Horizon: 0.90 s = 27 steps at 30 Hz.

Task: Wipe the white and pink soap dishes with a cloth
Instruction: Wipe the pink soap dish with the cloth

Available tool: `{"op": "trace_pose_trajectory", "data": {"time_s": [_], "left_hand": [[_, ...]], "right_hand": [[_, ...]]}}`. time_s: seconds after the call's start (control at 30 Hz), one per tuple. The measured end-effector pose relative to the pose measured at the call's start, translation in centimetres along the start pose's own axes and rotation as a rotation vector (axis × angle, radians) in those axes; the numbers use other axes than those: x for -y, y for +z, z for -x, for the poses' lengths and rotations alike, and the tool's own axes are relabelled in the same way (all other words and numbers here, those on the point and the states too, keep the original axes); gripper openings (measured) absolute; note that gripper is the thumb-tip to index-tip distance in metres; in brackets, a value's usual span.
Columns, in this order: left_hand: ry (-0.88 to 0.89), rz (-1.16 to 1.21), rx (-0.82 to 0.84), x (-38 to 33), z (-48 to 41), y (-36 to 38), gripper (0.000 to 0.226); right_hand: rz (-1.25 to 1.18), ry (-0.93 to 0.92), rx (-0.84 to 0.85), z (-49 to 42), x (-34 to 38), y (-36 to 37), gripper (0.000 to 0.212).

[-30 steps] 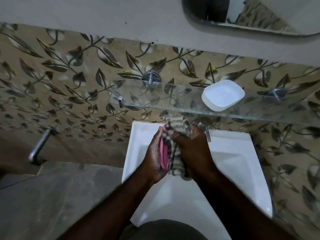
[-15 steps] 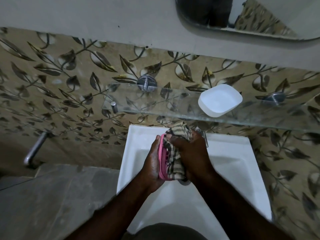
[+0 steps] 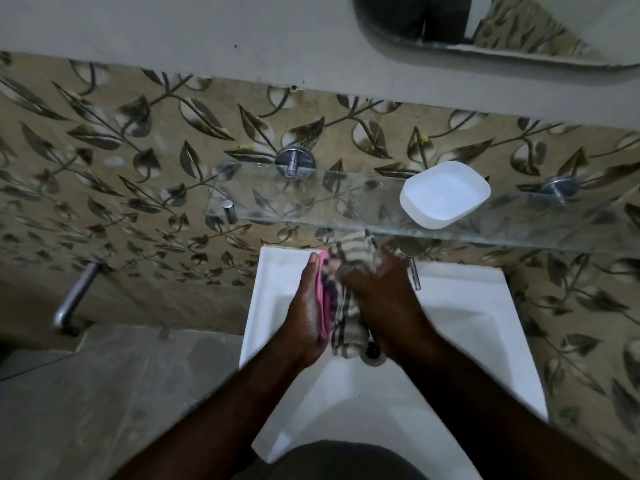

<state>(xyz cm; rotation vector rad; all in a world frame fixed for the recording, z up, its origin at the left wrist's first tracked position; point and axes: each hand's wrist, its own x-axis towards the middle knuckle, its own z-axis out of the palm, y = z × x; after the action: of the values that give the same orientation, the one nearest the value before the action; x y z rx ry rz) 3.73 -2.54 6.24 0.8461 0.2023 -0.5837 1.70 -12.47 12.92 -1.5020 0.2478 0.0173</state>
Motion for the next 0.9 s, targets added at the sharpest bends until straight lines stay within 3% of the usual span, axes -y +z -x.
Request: {"op": "trace_pose_trajectory", "data": {"time_s": [0.2,0.43,0.63,0.8,0.87,0.9], "left_hand": [[-0.083,0.086,0.042,-0.8,-0.2,-1.9,0.072],[-0.070,-0.016,0.050,0.4,0.2,0.0,0.079],[-0.031,0.032,-0.108,-2.4,-1.0,-2.0,0.083],[-0.080,0.077,-0.113,-2.3,-1.4,-2.3,0.077],[-0.101,0.082,-0.109,-2.1,-1.2,-2.0,0.078],[-0.095,0.070,-0.114,-1.9,-1.1,-1.7,0.080]], "right_hand": [[0.288,0.044,0.215,2.9,-2.4,-0.2,0.016],[-0.058,-0.003,-0.038,-0.6,-0.1,0.7,0.018],[0.455,-0.055,0.254,2.4,-3.1,0.3,0.018],[0.986,-0.371,0.305,2.0,-3.5,-1.7,0.021],[0.902,-0.257,0.266,2.2,-3.8,-1.9,0.022],[0.751,-0.162,0.239,2.4,-3.6,-1.6,0.019]]}}
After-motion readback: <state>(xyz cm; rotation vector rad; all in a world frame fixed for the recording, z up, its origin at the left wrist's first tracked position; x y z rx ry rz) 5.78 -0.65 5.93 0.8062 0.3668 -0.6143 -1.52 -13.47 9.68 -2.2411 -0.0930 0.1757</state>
